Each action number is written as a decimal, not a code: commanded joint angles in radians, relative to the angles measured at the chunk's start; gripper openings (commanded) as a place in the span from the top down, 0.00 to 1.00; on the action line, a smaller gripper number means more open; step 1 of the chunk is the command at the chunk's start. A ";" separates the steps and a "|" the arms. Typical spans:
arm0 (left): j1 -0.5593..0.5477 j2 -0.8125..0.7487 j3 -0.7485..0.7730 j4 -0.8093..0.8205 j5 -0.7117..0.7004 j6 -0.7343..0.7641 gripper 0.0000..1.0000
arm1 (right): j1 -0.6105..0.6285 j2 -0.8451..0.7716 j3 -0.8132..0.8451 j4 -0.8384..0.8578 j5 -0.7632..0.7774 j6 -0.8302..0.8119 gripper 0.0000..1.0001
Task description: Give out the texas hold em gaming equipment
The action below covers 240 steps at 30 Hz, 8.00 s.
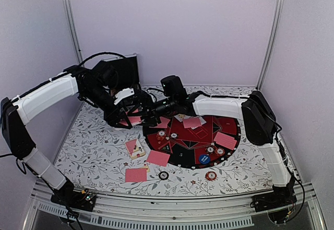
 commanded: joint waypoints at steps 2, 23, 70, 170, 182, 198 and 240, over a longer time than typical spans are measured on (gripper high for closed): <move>0.001 -0.012 0.018 0.004 0.020 0.006 1.00 | -0.023 -0.031 -0.047 -0.091 0.033 -0.041 0.26; 0.004 -0.007 -0.025 0.033 0.016 0.006 1.00 | -0.039 -0.125 -0.085 -0.083 0.027 -0.048 0.23; 0.005 -0.013 -0.010 0.021 0.021 0.004 1.00 | -0.052 -0.137 -0.054 -0.147 0.006 -0.088 0.64; 0.116 -0.037 -0.135 0.059 -0.046 0.054 1.00 | -0.427 -0.298 -0.515 -0.329 0.237 -0.329 1.00; 0.286 -0.058 -0.326 0.182 -0.075 0.123 1.00 | -0.432 -0.150 -0.410 -0.411 0.321 -0.383 1.00; 0.336 -0.030 -0.352 0.252 -0.039 0.116 1.00 | -0.429 -0.163 -0.352 -0.597 0.503 -0.485 0.73; 0.287 0.212 -0.500 0.599 -0.136 0.008 1.00 | -0.458 -0.927 -0.893 -0.478 0.715 -0.368 0.01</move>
